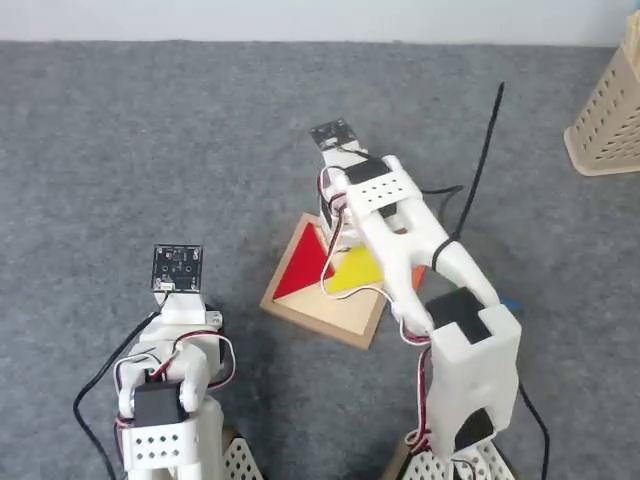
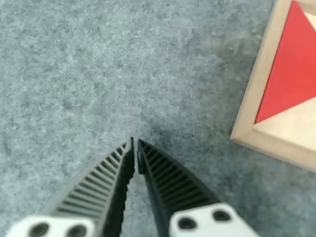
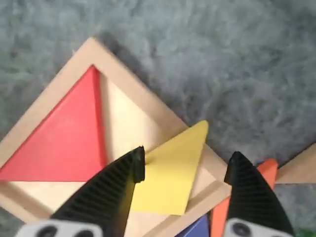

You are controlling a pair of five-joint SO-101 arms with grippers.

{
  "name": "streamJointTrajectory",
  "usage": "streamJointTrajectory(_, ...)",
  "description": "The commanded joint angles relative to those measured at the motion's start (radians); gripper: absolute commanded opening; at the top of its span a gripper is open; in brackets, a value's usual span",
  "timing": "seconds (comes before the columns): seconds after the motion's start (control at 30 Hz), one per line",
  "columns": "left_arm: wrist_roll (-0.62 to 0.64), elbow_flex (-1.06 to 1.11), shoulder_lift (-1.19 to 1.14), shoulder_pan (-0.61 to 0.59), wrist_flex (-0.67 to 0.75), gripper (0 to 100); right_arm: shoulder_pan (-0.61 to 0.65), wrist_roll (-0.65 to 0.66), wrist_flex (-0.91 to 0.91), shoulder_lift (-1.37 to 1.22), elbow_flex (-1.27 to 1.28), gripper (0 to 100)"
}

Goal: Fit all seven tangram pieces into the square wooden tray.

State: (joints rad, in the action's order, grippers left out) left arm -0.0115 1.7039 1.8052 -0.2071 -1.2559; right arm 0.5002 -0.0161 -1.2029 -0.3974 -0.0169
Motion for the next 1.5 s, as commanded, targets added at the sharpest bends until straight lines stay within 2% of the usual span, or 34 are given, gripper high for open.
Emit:
streamJointTrajectory(0.0, 0.008, -0.019, 0.021, -0.005, -0.006, 1, 0.039, -0.032, -0.027, 0.025, -0.048, 26.5)
streamJointTrajectory(0.37, 0.008, -0.019, 0.021, -0.005, -0.006, 1, 0.012, -0.173, -0.041, -0.036, -0.043, 26.2)
streamJointTrajectory(0.47, 0.008, -0.019, 0.021, -0.005, -0.006, 1, -0.024, -0.198, -0.071, -0.048, -0.046, 20.4)
streamJointTrajectory(0.6, 0.008, -0.019, 0.021, -0.005, -0.006, 1, -0.068, -0.204, -0.094, -0.048, -0.046, 11.2)
streamJointTrajectory(0.93, 0.008, -0.019, 0.021, -0.005, -0.006, 1, -0.091, -0.198, -0.097, -0.005, -0.041, 1.3)
streamJointTrajectory(1.17, 0.008, -0.019, 0.021, -0.005, -0.006, 1, -0.105, -0.178, -0.113, 0.102, 0.011, 0.6)
streamJointTrajectory(1.47, 0.008, -0.019, 0.021, -0.005, -0.006, 1, -0.219, -0.180, -0.076, 0.272, 0.158, 0.6)
